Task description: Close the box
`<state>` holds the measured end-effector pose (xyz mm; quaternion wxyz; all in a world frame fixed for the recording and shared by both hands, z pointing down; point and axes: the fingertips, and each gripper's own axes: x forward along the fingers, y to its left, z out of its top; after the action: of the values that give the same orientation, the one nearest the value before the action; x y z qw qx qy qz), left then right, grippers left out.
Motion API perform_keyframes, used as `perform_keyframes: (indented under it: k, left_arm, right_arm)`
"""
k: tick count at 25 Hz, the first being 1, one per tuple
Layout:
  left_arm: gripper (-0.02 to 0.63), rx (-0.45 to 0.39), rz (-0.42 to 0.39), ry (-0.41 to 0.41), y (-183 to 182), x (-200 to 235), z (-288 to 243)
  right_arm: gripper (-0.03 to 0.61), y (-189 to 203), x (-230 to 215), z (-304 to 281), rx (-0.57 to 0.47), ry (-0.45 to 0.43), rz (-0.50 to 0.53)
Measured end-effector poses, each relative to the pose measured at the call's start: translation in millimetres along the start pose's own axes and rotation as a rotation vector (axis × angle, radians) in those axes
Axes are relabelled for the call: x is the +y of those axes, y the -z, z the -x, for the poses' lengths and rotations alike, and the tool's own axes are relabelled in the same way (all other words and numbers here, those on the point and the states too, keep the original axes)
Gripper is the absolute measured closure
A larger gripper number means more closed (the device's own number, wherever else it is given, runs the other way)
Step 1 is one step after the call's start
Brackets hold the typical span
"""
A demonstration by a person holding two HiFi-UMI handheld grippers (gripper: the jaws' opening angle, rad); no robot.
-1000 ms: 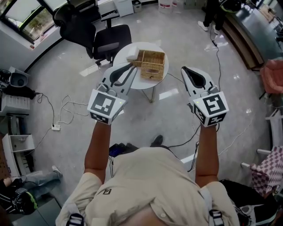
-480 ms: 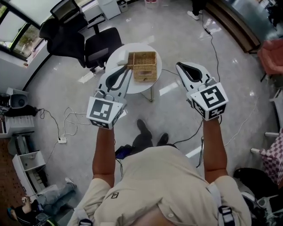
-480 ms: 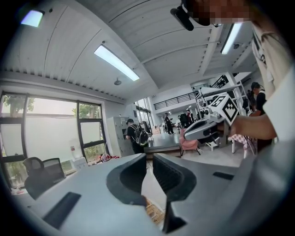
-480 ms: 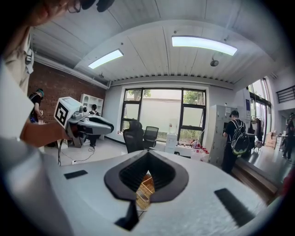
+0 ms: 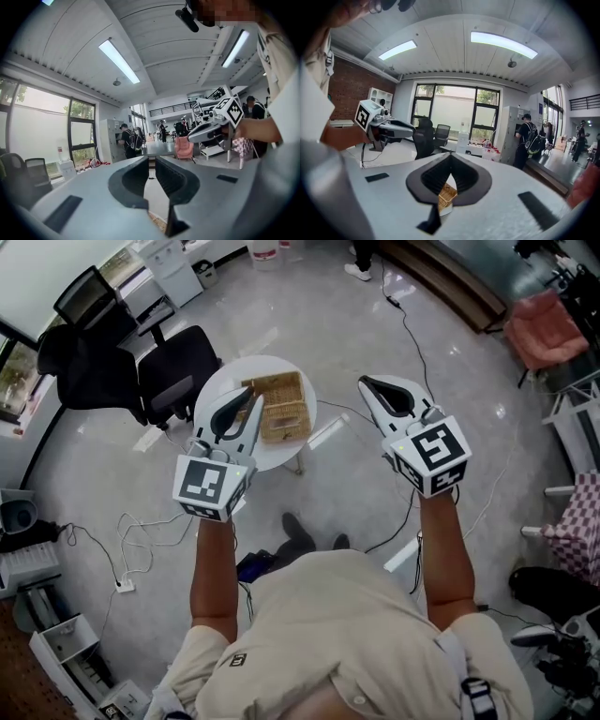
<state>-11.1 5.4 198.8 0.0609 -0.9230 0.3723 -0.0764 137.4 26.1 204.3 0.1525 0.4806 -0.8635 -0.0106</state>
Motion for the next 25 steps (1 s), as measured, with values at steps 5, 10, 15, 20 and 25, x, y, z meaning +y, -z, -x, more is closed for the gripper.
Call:
perform_keyframes:
  k: [5,10,15,20,25]
  left_arm:
    - [0.571,-0.015,0.012,0.045,16.1,40.0,-13.0]
    - [0.571,-0.013,0.016,0.079,33.7,70.2,-16.2]
    - [0.571,0.018,0.047,0.077,47.2,87.7,-19.5]
    - [0.571,0.043,0.076,0.049,62.8,104.6,-17.9]
    - [0.571,0.083,0.096,0.01,88.6,114.9,-15.1]
  right_arm:
    - [0.584,-9.2,-0.8,-38.8,0.025,0.04,0.001]
    - [0.584,-10.8,2.0,-67.1,0.032,0.079,-0.01]
    - [0.584,0.3,5.5,-92.3,0.056,0.069,-0.021]
    - [0.584,9.8,9.7,-116.7,0.065,0.038,-0.025]
    - [0.584,28.7,13.2,-138.6,0.075,-0.006,-0.041]
